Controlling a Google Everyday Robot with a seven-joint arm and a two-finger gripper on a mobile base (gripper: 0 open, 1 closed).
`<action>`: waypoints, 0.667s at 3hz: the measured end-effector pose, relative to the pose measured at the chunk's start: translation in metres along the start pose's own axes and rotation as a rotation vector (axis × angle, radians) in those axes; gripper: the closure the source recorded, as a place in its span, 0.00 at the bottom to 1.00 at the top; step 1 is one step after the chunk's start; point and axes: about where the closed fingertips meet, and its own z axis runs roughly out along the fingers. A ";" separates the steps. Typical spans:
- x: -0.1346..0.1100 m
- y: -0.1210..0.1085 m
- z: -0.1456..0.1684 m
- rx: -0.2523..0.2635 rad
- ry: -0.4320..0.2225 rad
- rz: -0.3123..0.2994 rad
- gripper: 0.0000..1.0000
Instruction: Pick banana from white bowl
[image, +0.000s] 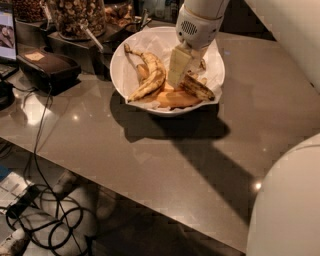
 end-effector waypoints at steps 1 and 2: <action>0.001 -0.003 0.009 -0.010 0.014 0.010 0.42; 0.003 -0.006 0.015 -0.012 0.026 0.020 0.61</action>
Offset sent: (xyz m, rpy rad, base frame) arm -0.0139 -0.0185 -0.0216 -0.0598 0.1181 -0.0229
